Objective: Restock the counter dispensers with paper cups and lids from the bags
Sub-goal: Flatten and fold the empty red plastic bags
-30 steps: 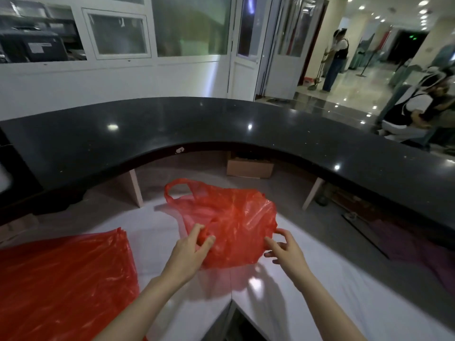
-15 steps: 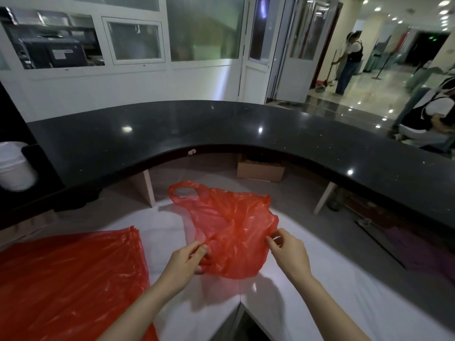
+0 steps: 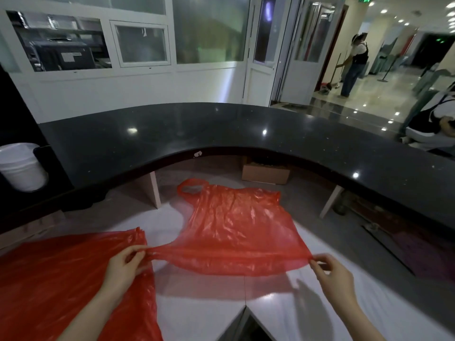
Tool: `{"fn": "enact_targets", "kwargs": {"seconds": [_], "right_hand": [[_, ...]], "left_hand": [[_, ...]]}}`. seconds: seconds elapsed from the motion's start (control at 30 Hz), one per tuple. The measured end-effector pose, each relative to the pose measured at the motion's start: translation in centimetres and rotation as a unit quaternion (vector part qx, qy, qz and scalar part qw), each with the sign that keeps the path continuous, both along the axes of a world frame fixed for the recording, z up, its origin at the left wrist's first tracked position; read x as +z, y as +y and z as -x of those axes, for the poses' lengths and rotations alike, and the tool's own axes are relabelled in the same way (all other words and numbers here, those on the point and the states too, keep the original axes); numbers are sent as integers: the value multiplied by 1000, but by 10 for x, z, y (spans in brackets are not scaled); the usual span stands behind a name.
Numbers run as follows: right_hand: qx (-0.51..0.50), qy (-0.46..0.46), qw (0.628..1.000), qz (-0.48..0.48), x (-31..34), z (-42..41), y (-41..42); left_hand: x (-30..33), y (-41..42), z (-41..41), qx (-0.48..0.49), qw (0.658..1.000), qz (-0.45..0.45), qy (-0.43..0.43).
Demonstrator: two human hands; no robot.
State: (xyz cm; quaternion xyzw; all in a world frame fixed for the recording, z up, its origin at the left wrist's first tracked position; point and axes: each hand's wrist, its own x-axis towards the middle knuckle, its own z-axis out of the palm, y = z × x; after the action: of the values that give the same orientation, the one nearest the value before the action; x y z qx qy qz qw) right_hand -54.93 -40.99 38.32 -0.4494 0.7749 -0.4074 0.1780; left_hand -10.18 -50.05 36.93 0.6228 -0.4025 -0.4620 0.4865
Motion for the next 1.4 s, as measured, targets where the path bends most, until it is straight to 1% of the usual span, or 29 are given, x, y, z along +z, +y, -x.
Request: {"fn": "enact_targets", "kwargs": {"seconds": [0.1, 0.17, 0.2, 0.27, 0.3, 0.33, 0.4, 0.43, 0.5, 0.57, 0.6, 0.63, 0.67, 0.73, 0.8, 0.87, 0.9, 0.93, 0.97, 1.0, 1.03, 1.07, 1.1, 1.13, 1.2, 1.23, 1.3, 1.4], "right_hand": [[46, 45, 995, -75, -13, 15, 16], [61, 51, 987, -139, -16, 22, 20], [78, 57, 978, -183, -15, 26, 21], [113, 98, 953, -265, -9, 31, 17], [107, 119, 952, -263, -5, 33, 13], [85, 125, 964, -218, 1, 31, 8], [38, 126, 987, -95, 16, 13, -6], [41, 128, 989, -54, 23, -3, -15], [114, 170, 978, -30, 29, -36, -33], [194, 244, 948, -54, 16, -58, -51], [218, 271, 934, -83, 5, -63, -57], [230, 284, 923, -121, -6, -63, -62], [228, 287, 917, -156, -18, -59, -65], [212, 270, 916, -208, -39, -44, -65], [205, 274, 906, -248, -52, -31, -63], [204, 281, 900, -265, -59, -24, -63], [206, 276, 902, -261, -60, -23, -65], [206, 254, 913, -246, -59, -22, -69], [196, 217, 931, -219, -56, -20, -72], [172, 174, 955, -168, -52, -16, -75], [139, 135, 976, -104, -46, -11, -77], [105, 109, 988, -41, -38, -5, -81], [79, 101, 992, 10, -31, 1, -85], [65, 104, 992, 42, -25, 5, -93], [72, 127, 987, 63, -20, 11, -113], [90, 153, 982, 66, -20, 13, -126], [131, 238, 961, 53, -22, 15, -152], [169, 340, 924, -34, -26, 16, -182]], "left_hand": [[-3, 2, -16, -25, 997, -9, -70], [-3, 1, -20, -61, 990, -12, -123], [1, 0, -20, -82, 984, -8, -160], [11, 0, -18, -115, 967, 1, -227], [18, 0, -15, -112, 959, 16, -259], [26, 0, -9, -95, 950, 46, -294], [42, 1, 16, -71, 929, 137, -337], [48, 3, 35, -85, 913, 182, -355], [46, 3, 78, -182, 873, 219, -395], [28, -1, 117, -289, 810, 230, -456], [14, -5, 129, -325, 779, 219, -489], [-1, -9, 136, -344, 756, 197, -521], [-18, -13, 136, -355, 740, 172, -545], [-48, -18, 130, -367, 722, 119, -573], [-66, -19, 122, -363, 725, 91, -578], [-75, -21, 119, -364, 723, 69, -583], [-74, -21, 119, -359, 723, 63, -587], [-71, -22, 119, -357, 726, 61, -584], [-65, -24, 118, -357, 740, 56, -567], [-60, -27, 116, -342, 771, 67, -533], [-55, -30, 115, -314, 812, 75, -486], [-48, -33, 114, -271, 849, 89, -444], [-37, -37, 116, -216, 873, 114, -422], [-27, -42, 118, -157, 879, 151, -423], [-17, -57, 127, -79, 864, 215, -449], [-13, -68, 133, -68, 855, 235, -458], [-6, -93, 145, -76, 843, 248, -471], [-6, -133, 148, -113, 821, 211, -518]]}}
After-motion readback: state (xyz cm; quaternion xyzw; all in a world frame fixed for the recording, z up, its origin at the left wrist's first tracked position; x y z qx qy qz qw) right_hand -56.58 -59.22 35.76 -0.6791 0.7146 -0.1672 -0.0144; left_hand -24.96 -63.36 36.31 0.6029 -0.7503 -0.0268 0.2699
